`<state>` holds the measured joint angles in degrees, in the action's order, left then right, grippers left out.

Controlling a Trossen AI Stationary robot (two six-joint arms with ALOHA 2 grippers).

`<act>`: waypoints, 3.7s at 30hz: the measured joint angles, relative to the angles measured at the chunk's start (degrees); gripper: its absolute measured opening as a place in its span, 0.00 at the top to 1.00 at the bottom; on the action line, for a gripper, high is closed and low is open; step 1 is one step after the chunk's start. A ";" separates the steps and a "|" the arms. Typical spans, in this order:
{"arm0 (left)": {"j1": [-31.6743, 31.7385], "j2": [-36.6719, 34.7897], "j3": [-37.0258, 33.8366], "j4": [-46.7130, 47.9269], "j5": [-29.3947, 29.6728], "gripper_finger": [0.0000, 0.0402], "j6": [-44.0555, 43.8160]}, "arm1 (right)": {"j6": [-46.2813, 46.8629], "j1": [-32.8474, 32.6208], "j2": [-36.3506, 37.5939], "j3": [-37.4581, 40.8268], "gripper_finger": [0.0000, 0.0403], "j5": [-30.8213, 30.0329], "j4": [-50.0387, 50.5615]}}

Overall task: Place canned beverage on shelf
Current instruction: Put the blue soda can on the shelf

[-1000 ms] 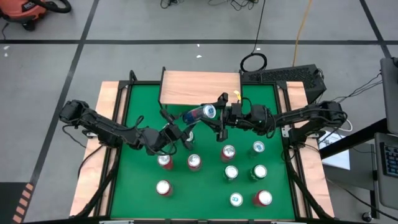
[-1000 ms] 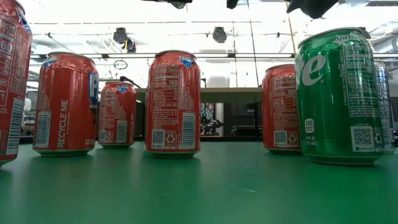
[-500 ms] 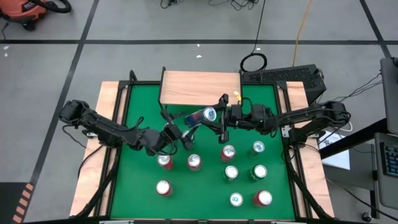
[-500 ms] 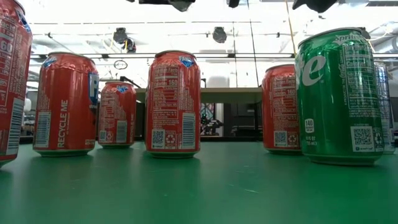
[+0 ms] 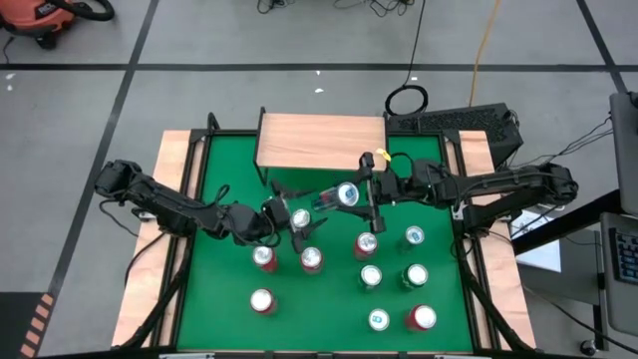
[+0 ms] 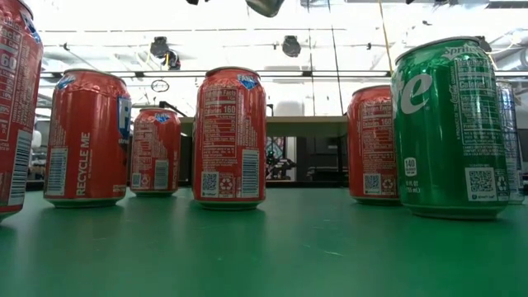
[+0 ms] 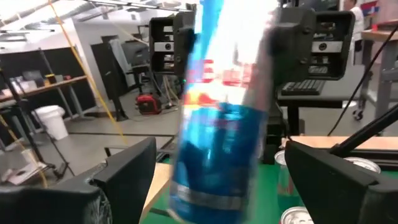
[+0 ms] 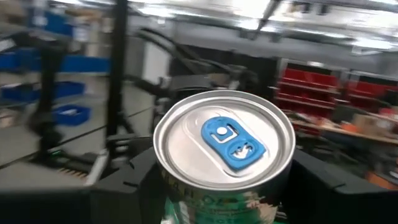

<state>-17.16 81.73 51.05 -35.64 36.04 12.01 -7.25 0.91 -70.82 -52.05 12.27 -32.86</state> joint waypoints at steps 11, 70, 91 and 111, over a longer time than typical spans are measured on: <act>2.62 1.35 0.00 1.26 -11.51 0.13 -5.76 | -2.69 2.55 0.15 -2.02 0.42 10.64 6.46; 0.92 5.73 -0.07 -5.28 32.87 0.48 3.67 | 13.01 -0.50 -7.17 -2.06 0.25 -28.61 -7.75; 4.08 9.95 0.02 -10.11 30.02 0.48 5.35 | 10.64 0.98 -10.90 -2.06 0.29 -25.78 -15.21; 4.21 10.03 0.02 -10.51 29.11 0.48 4.78 | 12.75 3.56 -10.87 -2.06 0.39 -25.08 -13.66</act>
<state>-12.95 91.77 51.07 -46.15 65.15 16.80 5.50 4.47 -81.69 -54.11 -12.81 -46.52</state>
